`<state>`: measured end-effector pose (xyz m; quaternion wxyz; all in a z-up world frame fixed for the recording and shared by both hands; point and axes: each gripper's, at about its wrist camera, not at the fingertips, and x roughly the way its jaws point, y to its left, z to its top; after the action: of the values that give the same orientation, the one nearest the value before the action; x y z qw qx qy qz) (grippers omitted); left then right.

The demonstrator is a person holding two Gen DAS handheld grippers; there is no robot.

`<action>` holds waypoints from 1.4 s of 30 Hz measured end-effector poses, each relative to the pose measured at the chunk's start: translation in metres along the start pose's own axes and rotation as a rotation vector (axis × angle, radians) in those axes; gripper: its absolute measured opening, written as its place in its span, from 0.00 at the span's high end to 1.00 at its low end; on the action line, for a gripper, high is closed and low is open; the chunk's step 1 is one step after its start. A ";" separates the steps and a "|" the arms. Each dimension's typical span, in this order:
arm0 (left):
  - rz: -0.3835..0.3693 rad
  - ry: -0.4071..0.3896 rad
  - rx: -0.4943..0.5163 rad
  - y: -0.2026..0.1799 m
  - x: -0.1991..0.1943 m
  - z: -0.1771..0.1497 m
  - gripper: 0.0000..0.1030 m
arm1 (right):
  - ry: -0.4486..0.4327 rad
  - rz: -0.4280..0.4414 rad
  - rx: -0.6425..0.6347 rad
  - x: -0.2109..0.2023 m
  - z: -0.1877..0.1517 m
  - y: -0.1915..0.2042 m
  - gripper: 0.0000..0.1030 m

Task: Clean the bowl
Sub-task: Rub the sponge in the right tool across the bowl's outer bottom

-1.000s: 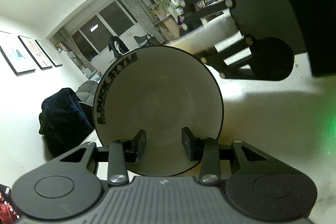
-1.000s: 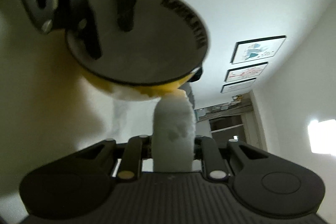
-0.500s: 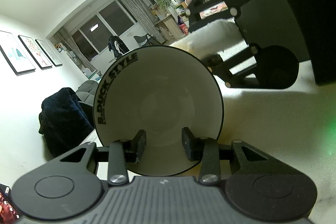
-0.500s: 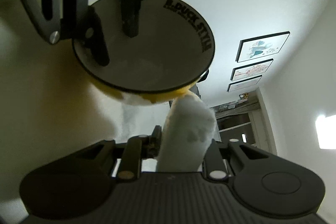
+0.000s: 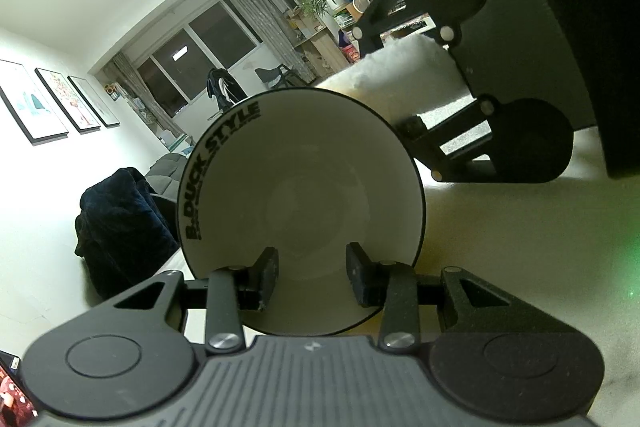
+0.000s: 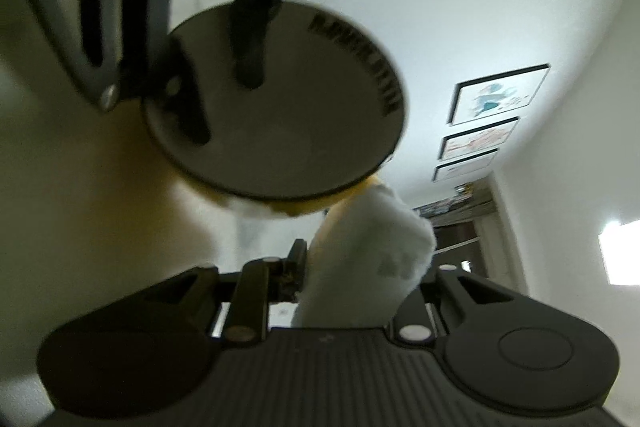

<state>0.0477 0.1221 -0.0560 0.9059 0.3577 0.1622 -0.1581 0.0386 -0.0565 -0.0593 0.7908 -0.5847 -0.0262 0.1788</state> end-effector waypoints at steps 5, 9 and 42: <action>0.000 0.001 -0.003 -0.001 0.001 0.001 0.63 | -0.032 -0.053 0.019 -0.007 0.005 -0.015 0.79; 0.001 0.001 -0.001 -0.002 0.000 0.001 0.63 | -0.049 -0.073 0.021 -0.014 0.010 -0.024 0.79; 0.002 0.006 0.214 -0.028 -0.016 0.018 0.48 | -0.112 -0.094 -0.055 -0.037 0.058 -0.075 0.77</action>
<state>0.0256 0.0926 -0.0539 0.8621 0.4532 0.1468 -0.1726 0.0088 -0.0339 0.0355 0.7793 -0.5934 -0.1028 0.1732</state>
